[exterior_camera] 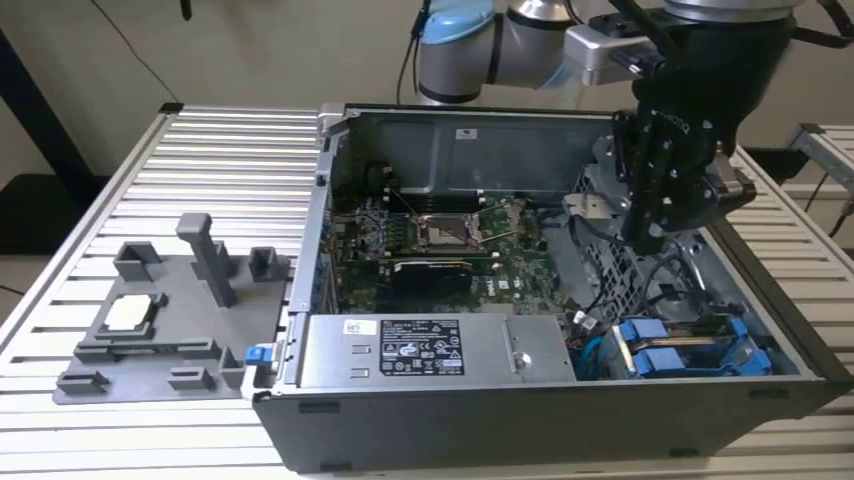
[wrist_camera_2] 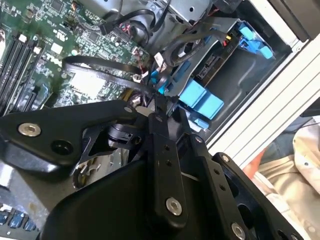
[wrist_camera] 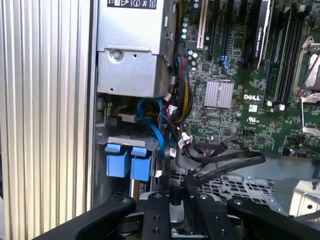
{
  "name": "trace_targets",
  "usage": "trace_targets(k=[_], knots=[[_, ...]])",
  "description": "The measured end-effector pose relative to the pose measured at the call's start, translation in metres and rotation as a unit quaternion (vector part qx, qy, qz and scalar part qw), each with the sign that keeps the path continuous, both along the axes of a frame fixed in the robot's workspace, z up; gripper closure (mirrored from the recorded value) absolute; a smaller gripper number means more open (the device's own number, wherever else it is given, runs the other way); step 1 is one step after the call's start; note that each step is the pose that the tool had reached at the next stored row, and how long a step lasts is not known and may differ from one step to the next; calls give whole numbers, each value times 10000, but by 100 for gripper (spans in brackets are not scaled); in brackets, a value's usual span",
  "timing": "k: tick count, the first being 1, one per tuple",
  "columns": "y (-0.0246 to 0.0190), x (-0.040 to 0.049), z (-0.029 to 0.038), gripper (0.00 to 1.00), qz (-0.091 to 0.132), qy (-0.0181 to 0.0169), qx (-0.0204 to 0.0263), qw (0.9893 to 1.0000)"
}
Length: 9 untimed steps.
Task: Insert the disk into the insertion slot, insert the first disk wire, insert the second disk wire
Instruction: 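Insert the second disk wire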
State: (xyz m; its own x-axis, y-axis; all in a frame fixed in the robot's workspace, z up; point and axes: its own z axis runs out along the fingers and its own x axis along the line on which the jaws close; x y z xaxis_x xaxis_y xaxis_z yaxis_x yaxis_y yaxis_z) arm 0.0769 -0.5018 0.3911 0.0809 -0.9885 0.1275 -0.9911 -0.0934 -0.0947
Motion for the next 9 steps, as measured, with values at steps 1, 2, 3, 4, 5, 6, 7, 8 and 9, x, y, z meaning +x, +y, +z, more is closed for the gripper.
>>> trace_targets(k=[1, 2, 3, 4, 5, 6, 7, 8, 9], knots=[[0, -16, -3, 73, -1, -52, -6, 10000], [1, -29, -8, 73, -5, -105, -17, 9999], [3, -39, -11, 73, -9, -151, -30, 9999], [4, -48, -15, 73, -14, -193, -54, 9998], [4, -55, -18, 73, -18, -216, -90, 9997], [5, -58, -21, 73, -20, -223, -126, 9997], [6, -58, -22, 73, -19, -224, -150, 9996], [6, -58, -23, 73, -18, -224, -163, 9996], [5, -58, -23, 73, -18, -225, -174, 9996]])
